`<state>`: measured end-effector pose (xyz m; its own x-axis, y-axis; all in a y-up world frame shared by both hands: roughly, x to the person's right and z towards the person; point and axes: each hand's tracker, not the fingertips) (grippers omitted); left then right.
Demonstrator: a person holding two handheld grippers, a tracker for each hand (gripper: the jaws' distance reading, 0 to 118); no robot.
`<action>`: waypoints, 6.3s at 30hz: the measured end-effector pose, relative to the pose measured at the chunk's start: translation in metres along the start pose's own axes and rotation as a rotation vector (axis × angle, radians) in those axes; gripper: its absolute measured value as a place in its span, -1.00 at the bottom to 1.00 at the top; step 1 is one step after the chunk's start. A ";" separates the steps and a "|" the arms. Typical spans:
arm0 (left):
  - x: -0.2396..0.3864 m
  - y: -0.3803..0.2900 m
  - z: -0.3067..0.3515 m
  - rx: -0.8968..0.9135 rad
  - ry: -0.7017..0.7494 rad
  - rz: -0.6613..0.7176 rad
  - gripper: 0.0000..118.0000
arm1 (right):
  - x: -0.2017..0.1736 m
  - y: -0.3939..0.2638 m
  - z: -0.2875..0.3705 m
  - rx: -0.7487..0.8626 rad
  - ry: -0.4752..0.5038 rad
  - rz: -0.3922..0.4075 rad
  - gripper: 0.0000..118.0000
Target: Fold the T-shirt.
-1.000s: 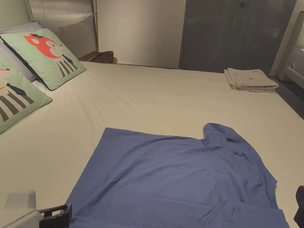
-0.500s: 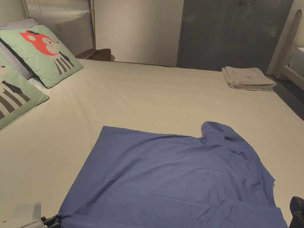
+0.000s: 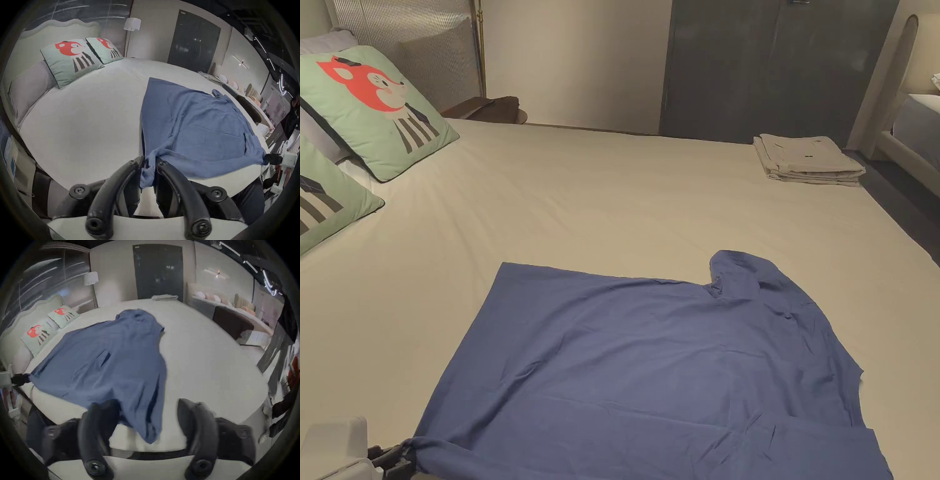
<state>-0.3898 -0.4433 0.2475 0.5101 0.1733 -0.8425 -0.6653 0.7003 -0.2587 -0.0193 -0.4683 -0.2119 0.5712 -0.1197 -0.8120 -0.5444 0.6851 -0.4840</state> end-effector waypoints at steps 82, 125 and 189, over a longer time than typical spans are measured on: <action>0.021 0.110 -0.110 0.001 0.037 -0.013 0.65 | -0.041 0.126 -0.028 0.461 -0.071 0.006 -1.00; -0.001 0.078 -0.041 -0.137 0.044 0.136 -0.90 | 0.015 0.115 -0.010 0.019 -0.027 -0.081 -0.87; 0.010 0.193 -0.238 -0.255 0.158 0.092 0.29 | -0.060 0.182 -0.082 0.377 -0.124 0.027 -1.00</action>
<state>-0.6428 -0.4714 0.0762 0.3637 0.1039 -0.9257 -0.8299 0.4874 -0.2714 -0.2029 -0.3955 -0.2783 0.6424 -0.0266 -0.7659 -0.3093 0.9054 -0.2908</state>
